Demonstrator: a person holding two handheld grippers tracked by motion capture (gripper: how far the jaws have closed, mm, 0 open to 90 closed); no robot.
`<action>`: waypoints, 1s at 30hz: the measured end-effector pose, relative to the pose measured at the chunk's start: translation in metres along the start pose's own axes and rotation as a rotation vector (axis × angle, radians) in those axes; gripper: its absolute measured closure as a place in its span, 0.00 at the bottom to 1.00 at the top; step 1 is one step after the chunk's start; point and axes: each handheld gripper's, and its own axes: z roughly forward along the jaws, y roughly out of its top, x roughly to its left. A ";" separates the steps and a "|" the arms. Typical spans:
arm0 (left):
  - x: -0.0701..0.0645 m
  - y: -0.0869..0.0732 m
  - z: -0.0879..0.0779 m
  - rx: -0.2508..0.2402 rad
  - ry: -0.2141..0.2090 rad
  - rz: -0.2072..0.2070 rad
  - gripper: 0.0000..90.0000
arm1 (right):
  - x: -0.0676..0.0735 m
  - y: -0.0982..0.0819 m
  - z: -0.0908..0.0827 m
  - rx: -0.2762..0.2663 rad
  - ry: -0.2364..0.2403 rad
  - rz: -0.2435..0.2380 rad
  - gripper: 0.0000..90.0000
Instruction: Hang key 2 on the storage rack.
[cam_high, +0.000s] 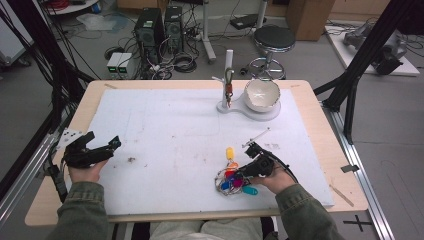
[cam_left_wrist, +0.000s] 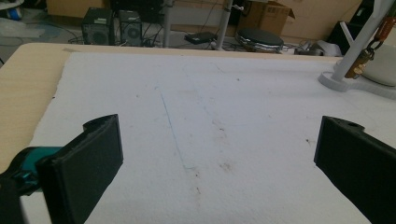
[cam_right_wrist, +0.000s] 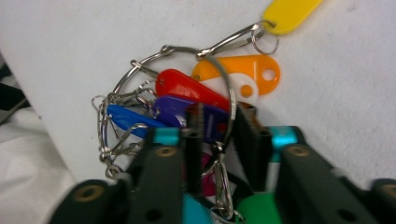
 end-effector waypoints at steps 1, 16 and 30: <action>0.000 0.000 0.000 0.001 -0.001 0.000 0.02 | -0.001 -0.001 0.000 0.001 0.020 0.019 0.89; 0.000 0.000 0.000 0.000 0.000 -0.001 0.02 | -0.004 -0.003 -0.012 -0.099 0.116 0.050 0.93; 0.000 0.000 0.001 -0.002 -0.001 -0.001 0.02 | -0.002 0.005 -0.029 -0.159 0.142 0.033 0.93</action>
